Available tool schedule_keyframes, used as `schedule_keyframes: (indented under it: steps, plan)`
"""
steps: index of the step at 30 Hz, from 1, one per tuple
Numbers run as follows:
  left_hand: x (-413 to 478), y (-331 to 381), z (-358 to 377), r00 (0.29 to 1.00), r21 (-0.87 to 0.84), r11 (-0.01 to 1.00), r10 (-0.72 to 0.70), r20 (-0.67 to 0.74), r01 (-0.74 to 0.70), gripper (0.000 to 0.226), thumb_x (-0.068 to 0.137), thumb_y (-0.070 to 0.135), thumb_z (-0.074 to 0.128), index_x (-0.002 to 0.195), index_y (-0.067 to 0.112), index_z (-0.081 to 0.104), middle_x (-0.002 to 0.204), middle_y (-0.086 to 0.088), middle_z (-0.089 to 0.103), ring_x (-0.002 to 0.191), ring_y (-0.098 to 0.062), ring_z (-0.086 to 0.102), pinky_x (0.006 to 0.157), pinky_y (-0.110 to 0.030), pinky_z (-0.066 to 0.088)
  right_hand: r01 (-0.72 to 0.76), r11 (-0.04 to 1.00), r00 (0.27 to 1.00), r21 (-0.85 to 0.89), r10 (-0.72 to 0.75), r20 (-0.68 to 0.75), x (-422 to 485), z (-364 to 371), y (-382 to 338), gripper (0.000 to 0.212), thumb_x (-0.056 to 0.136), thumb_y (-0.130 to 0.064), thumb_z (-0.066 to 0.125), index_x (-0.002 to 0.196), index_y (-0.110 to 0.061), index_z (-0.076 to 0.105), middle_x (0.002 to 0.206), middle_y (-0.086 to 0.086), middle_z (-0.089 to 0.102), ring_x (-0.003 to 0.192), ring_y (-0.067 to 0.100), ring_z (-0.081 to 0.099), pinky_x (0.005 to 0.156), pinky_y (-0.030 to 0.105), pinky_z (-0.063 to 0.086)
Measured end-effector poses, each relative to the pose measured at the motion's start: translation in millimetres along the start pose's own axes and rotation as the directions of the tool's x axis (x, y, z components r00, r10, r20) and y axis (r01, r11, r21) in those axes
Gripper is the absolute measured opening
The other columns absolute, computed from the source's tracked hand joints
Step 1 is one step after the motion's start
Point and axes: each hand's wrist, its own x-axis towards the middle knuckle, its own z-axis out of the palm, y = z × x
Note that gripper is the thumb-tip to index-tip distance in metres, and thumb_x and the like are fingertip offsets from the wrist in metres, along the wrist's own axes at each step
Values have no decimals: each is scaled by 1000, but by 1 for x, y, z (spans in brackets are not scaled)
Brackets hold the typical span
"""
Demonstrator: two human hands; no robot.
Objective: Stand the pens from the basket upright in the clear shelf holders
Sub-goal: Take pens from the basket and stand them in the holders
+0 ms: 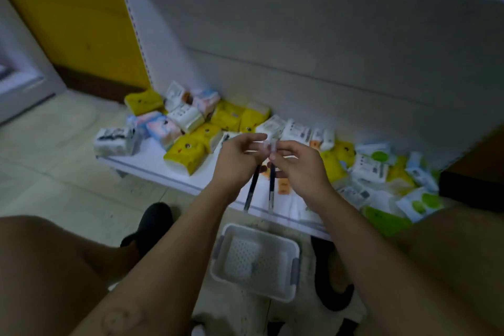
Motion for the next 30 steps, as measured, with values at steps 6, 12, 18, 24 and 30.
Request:
schedule_keyframes:
  steps: [6,12,18,24,30]
  plan:
    - [-2,76,33,970,99,965,238,44,-241,27,84,-1,69,103,18,67,92,-5,69,84,-10,65,84,-25,53,188,982,976,20,-185,-113,-6,-48,-60,29,88,0,65,99,-27,59,79,4,63,76,24,68,63,32,57]
    - [-10,153,74,890,234,860,425,164,-454,25,80,0,72,97,18,70,86,-3,70,74,-7,66,74,-22,54,375,921,893,-108,-390,-225,-29,-110,-120,39,85,-6,70,99,-42,63,85,12,66,85,32,68,77,47,58]
    - [-25,231,130,746,345,662,599,290,-666,20,80,10,75,88,27,69,85,8,70,76,-4,68,68,-17,54,468,854,796,-228,-520,-310,-58,-183,-186,41,86,-5,69,99,-43,63,93,8,66,82,22,70,77,49,58]
    - [-43,299,196,613,334,515,679,403,-790,19,80,14,76,93,22,65,84,8,68,78,-1,65,73,-15,53,503,793,693,-344,-608,-387,-79,-254,-241,35,85,-8,71,110,-30,63,95,0,64,81,17,70,76,43,60]
    - [-47,348,254,512,273,433,733,448,-859,22,83,18,74,103,21,67,90,10,68,82,1,65,75,-13,53,543,756,598,-366,-654,-463,-83,-313,-285,32,85,-3,69,105,-27,62,94,4,64,80,20,70,71,39,61]
